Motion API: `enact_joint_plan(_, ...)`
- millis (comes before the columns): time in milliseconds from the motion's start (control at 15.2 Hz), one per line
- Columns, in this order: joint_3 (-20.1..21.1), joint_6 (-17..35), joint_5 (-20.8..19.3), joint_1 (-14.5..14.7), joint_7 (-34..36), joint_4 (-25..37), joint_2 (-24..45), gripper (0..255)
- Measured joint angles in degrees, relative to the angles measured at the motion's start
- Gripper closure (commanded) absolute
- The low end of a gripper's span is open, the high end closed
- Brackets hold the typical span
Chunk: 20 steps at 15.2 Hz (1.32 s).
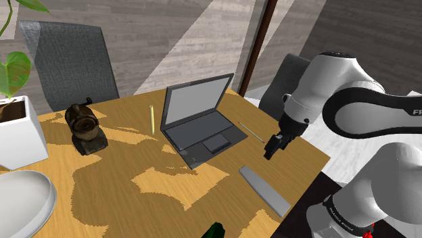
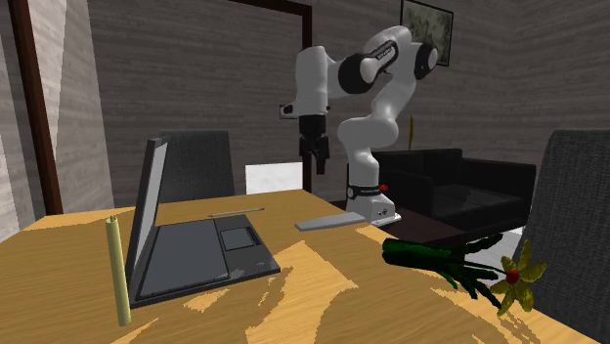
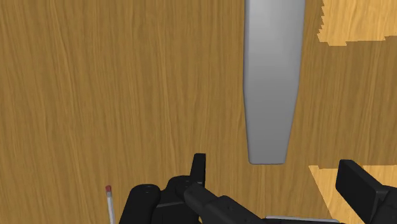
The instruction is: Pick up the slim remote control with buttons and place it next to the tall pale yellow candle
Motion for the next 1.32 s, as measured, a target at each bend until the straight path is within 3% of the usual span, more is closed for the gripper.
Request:
enact_joint_plan(264,4.8,9.1,3.0,2.6,2.9,-3.9,5.8,0)
enact_joint_plan(660,10.5,22.5,5.7,4.2,6.0,-6.6,17.3,0)
enact_joint_plan(1056,12.2,31.0,6.2,3.6,6.4,-7.5,25.0,0)
enact_joint_plan(1320,12.4,32.4,6.1,3.3,6.4,-7.6,26.3,0)
